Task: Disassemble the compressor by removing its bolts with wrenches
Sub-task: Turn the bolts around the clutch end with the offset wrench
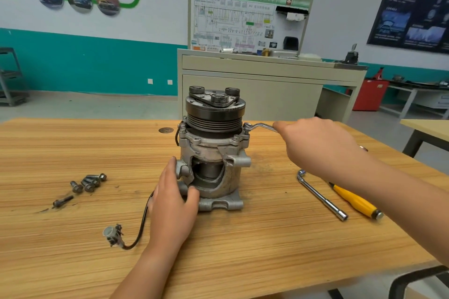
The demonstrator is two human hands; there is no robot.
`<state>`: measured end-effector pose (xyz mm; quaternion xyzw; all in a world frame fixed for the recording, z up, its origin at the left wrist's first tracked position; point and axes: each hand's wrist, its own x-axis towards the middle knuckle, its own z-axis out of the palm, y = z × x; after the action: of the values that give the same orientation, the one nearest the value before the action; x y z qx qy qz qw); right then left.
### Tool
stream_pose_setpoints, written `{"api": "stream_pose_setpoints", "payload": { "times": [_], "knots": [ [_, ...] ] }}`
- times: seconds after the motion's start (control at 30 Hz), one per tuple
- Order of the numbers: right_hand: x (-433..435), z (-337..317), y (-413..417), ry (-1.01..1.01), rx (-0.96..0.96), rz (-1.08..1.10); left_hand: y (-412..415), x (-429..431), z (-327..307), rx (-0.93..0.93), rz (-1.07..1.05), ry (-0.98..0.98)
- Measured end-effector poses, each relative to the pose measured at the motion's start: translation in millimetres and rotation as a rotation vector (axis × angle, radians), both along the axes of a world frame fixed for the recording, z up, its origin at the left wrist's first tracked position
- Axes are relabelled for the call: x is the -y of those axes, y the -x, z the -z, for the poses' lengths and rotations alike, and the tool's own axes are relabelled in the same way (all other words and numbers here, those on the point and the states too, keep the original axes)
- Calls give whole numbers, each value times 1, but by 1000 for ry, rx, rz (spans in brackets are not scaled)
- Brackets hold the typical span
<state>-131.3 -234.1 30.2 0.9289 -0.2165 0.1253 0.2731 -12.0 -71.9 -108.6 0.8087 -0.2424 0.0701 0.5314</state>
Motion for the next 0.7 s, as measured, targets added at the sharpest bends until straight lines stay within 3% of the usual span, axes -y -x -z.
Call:
{"api": "stream_pose_setpoints", "payload": {
  "times": [0.2, 0.7],
  "knots": [
    [-31, -1, -7, 103, -167, 57, 1, -1, -1, -3, 3, -3],
    [40, -8, -34, 198, -161, -54, -4, 2, 3, 17, 7, 9]
  ]
}}
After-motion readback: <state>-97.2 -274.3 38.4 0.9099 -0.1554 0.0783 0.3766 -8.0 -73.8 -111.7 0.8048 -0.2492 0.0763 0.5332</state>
